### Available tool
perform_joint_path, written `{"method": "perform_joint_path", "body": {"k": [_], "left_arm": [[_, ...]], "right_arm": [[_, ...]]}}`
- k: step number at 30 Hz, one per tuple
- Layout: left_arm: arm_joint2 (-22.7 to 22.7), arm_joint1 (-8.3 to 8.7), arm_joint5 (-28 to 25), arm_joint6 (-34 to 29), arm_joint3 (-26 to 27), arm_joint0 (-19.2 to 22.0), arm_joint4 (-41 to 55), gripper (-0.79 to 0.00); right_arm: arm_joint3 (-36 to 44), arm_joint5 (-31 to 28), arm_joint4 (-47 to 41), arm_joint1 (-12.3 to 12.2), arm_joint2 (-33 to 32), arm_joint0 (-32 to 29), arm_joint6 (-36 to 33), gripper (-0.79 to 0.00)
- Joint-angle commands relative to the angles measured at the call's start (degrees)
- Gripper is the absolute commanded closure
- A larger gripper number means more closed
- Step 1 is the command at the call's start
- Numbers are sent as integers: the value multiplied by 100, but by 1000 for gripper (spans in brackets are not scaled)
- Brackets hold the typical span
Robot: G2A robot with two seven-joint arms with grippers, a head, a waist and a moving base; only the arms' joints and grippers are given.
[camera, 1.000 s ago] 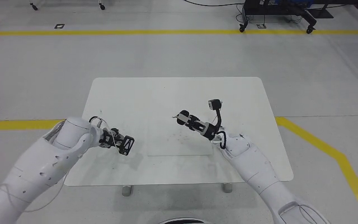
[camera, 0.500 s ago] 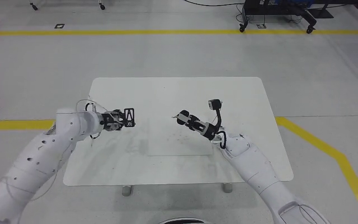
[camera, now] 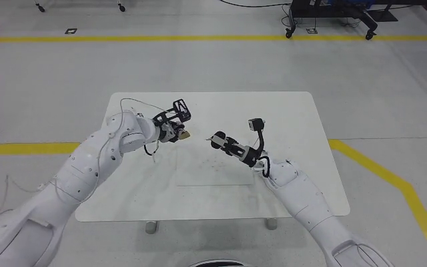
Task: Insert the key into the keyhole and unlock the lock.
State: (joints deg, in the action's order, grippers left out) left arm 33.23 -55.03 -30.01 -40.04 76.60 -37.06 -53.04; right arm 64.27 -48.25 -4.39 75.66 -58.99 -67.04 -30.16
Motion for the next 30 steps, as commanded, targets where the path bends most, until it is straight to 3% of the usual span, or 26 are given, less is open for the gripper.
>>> {"method": "perform_joint_path", "body": {"k": [1, 9, 11, 14, 18, 22, 30], "left_arm": [[4, 4, -7, 3, 7, -10, -23, 0], [58, 6, 66, 125, -24, -46, 67, 0], [350, 18, 193, 504, -376, -218, 943, 0], [701, 8, -121, 382, -1130, -364, 2746, 0], [882, -85, -571, -716, -2014, -335, 5193, 0], [911, -263, -585, -1960, -2753, -182, 7275, 0], [688, -865, -182, -3063, -3727, 118, 9613, 0]], "right_arm": [[0, 0, 0, 0, 0, 0, 0, 0], [0, 0, 0, 0, 0, 0, 0, 0], [0, 0, 0, 0, 0, 0, 0, 0], [-87, 159, 24, -3, -51, -16, 160, 0], [-287, 110, -2, 15, -129, -28, 581, 0], [-287, -13, -90, 33, -227, -57, 983, 0], [17, -14, -676, 91, -308, -324, 1562, 0]]}}
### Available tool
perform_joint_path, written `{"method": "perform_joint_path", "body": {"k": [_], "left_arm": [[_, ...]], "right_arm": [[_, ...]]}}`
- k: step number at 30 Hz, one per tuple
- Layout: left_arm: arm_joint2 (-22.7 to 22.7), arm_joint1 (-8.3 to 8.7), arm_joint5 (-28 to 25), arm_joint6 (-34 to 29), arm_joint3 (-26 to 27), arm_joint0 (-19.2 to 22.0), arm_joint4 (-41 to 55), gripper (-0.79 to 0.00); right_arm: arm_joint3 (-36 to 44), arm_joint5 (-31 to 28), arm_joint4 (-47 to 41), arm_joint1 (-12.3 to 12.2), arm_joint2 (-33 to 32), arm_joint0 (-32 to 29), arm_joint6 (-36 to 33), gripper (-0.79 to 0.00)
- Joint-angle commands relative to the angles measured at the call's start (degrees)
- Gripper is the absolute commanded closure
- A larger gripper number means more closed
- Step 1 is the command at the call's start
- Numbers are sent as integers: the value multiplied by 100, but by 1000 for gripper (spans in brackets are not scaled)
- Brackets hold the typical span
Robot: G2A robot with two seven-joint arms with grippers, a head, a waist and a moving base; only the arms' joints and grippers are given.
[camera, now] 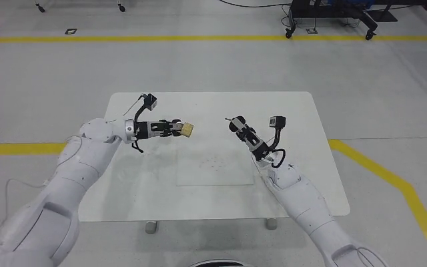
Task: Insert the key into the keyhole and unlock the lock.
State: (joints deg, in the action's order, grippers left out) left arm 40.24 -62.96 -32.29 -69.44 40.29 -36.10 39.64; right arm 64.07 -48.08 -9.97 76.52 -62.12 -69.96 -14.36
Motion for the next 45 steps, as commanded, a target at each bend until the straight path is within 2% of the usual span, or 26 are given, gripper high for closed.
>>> {"method": "perform_joint_path", "body": {"k": [1, 7, 11, 14, 21, 31, 45], "left_arm": [[-38, -148, 83, -257, -210, 60, 537, 0], [-219, -494, 428, -683, -605, 244, 924, 0], [-206, -610, 633, -889, -751, 307, 1043, 0], [-208, -663, 643, -900, -673, 309, 944, 0], [-194, -707, 657, -914, -357, 224, 664, 0], [-150, -732, 676, -933, -210, 167, 427, 0], [-68, -812, 831, -1088, -500, 202, 486, 0]], "right_arm": [[67, -66, -228, 4, -3, -65, -57, 0], [198, -182, -955, -41, -109, -195, -630, 0], [164, -37, -1015, -58, -181, -84, -813, 0], [87, 100, -1006, -14, -80, 77, -792, 0], [-218, 151, -1217, 208, 374, 531, -498, 0], [-854, -103, -1634, 422, 757, 891, -842, 0], [-862, -130, -2404, 419, 796, 847, -2455, 0]]}}
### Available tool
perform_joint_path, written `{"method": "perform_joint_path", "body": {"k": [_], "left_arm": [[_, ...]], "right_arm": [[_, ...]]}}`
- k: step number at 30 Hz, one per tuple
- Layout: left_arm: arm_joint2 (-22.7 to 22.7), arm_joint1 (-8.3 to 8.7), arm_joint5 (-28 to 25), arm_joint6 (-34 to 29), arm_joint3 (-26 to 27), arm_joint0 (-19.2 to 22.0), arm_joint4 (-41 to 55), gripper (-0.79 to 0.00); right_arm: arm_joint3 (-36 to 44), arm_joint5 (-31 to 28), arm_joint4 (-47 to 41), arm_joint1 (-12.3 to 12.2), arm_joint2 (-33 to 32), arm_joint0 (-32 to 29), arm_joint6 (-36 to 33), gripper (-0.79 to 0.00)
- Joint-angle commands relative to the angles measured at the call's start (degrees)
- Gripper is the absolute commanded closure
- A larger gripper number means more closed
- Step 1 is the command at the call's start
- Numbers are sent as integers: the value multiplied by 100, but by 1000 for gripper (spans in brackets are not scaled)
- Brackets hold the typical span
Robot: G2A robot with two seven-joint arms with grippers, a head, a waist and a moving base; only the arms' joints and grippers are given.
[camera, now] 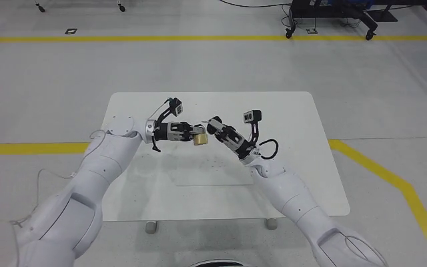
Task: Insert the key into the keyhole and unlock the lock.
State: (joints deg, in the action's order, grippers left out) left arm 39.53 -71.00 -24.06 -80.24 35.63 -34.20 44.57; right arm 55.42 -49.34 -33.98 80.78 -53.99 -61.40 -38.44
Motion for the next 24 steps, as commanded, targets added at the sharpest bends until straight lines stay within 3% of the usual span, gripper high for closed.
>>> {"method": "perform_joint_path", "body": {"k": [1, 8, 11, 20, 24], "left_arm": [[10, -19, 23, -22, -59, 14, 9, 0], [158, -117, 119, -118, -493, 74, 336, 0], [145, -114, 124, -123, -516, 170, 140, 0], [145, -114, 124, -123, -516, 170, 140, 0], [340, -148, 304, 433, -210, -198, 663, 0]], "right_arm": [[10, -7, 1, -14, -37, -22, -87, 0], [222, -226, 151, -100, -368, -219, 52, 0], [445, -240, 543, -179, -604, -410, 284, 0], [445, -240, 543, -179, -604, -410, 284, 0], [535, -235, 682, -187, -654, -442, 428, 0]]}}
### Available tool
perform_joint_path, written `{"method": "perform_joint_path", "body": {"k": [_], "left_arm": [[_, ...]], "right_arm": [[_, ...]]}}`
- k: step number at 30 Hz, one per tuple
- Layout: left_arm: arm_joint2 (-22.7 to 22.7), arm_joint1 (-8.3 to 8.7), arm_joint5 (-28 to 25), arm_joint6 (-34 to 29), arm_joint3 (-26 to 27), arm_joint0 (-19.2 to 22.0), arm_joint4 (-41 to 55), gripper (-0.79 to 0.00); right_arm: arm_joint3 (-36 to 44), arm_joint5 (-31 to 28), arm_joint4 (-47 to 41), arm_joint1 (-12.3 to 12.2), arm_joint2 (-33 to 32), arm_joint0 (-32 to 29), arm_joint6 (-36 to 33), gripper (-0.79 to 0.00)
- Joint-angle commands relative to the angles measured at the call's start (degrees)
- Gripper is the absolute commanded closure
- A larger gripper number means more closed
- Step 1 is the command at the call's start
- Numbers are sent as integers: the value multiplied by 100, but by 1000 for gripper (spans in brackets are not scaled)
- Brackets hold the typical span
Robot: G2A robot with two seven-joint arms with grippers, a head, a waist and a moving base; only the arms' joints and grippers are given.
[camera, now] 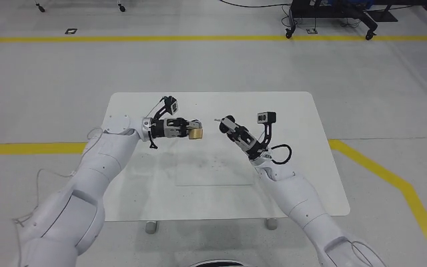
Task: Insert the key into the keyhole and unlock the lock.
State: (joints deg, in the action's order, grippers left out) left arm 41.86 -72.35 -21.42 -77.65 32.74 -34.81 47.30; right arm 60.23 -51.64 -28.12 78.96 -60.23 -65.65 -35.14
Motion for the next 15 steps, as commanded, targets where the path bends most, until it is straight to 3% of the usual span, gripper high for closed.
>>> {"method": "perform_joint_path", "body": {"k": [1, 7, 15], "left_arm": [[215, -31, 55, 255, 147, -266, 725, 0], [471, -255, -179, 873, 309, -739, 1863, 0], [313, -705, -1215, 1125, 110, -700, 2114, 0]], "right_arm": [[111, -30, 308, -16, -84, -72, 261, 0], [917, 308, 2339, 37, -336, -701, 2564, 0], [2187, 2029, 5708, 187, -174, -1396, 5347, 0]]}}
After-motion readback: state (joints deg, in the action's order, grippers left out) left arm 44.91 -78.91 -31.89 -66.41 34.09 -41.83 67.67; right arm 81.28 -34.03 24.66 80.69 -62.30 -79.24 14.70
